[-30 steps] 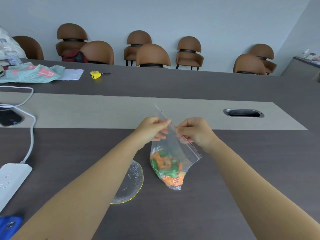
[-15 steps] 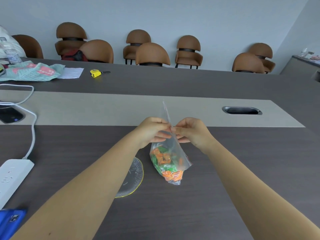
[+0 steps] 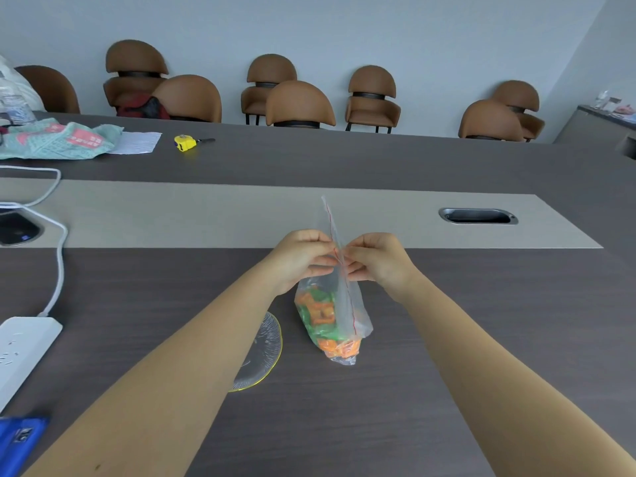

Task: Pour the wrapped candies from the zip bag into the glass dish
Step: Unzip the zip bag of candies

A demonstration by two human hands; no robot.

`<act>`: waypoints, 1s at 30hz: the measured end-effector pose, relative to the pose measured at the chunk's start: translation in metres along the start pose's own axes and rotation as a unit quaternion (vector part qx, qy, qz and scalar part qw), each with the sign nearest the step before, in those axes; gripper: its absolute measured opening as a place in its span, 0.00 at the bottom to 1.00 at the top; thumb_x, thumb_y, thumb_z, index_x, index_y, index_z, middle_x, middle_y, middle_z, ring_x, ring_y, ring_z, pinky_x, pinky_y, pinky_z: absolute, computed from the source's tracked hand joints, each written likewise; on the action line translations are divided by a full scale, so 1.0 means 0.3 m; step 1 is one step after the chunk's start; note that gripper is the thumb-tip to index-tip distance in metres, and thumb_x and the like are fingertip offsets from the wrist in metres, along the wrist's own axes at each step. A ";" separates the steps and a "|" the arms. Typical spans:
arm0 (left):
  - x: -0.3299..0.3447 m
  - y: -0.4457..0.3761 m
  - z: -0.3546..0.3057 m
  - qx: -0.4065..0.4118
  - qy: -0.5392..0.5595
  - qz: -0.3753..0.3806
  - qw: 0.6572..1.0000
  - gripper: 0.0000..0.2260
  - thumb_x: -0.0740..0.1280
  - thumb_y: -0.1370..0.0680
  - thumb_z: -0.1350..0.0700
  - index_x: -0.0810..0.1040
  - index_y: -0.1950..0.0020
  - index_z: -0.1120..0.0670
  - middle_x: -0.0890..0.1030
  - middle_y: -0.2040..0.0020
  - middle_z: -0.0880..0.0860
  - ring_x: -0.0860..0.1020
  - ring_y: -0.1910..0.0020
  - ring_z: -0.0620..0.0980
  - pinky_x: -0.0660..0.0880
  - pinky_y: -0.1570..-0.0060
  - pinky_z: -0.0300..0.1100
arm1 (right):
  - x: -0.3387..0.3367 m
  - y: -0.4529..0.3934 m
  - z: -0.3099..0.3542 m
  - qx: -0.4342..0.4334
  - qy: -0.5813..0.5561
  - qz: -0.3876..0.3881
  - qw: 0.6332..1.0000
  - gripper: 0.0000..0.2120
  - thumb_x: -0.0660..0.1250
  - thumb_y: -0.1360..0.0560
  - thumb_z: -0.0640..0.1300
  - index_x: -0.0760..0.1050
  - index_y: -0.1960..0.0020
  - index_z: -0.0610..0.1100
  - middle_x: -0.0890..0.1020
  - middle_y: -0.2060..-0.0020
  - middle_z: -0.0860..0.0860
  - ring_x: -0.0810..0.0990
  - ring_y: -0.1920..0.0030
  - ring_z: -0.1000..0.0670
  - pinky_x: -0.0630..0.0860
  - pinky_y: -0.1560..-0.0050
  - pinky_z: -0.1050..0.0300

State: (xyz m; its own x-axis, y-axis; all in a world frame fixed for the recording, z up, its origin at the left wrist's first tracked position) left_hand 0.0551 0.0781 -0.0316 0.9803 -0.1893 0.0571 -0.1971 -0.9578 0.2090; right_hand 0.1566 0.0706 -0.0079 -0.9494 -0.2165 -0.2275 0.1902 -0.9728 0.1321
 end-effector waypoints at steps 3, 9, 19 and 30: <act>-0.062 0.000 -0.025 0.008 0.052 -0.034 0.998 0.13 0.58 0.25 0.67 0.70 0.68 0.56 0.79 0.64 0.54 0.80 0.63 0.50 0.76 0.51 0.45 | -0.047 -0.017 -0.005 0.020 -0.063 -0.048 0.997 0.11 0.59 0.26 0.32 0.71 0.67 0.39 0.74 0.71 0.44 0.77 0.76 0.55 0.79 0.70 0.63; -0.215 -0.003 -0.009 -0.006 0.087 -0.113 0.990 0.12 0.55 0.23 0.64 0.67 0.66 0.56 0.73 0.62 0.55 0.76 0.60 0.53 0.75 0.54 0.47 | -0.143 -0.031 0.002 0.018 -0.031 -0.135 0.990 0.11 0.57 0.28 0.33 0.66 0.68 0.41 0.75 0.69 0.44 0.75 0.82 0.58 0.75 0.79 0.66; -0.254 -0.001 0.024 0.013 0.163 -0.129 0.978 0.09 0.52 0.21 0.61 0.72 0.52 0.56 0.77 0.48 0.54 0.72 0.38 0.57 0.68 0.41 0.49 | -0.157 -0.018 0.005 0.031 -0.171 -0.170 0.970 0.09 0.57 0.29 0.31 0.66 0.66 0.40 0.73 0.70 0.42 0.79 0.69 0.47 0.80 0.72 0.63; -0.130 0.019 0.179 -0.017 -0.151 -0.088 0.984 0.25 0.68 0.28 0.52 0.68 0.32 0.55 0.70 0.32 0.53 0.67 0.31 0.52 0.64 0.36 0.44 | -0.046 -0.001 0.044 0.020 -0.225 -0.134 0.965 0.09 0.57 0.28 0.30 0.67 0.65 0.39 0.73 0.67 0.41 0.81 0.75 0.51 0.80 0.71 0.64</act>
State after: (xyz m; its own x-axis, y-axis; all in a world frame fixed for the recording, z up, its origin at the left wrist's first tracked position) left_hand 0.0165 0.0685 -0.0850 0.9578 -0.0811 -0.2757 -0.0184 -0.9747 0.2229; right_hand 0.1663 0.0750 0.0079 -0.9774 0.1079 0.1816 -0.0778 -0.9831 0.1656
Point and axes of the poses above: each hand's wrist, its own y-axis away from the middle knuckle, its own x-axis out of the palm, z = x × y, the point moved 9 cm from there along -y, towards the middle knuckle
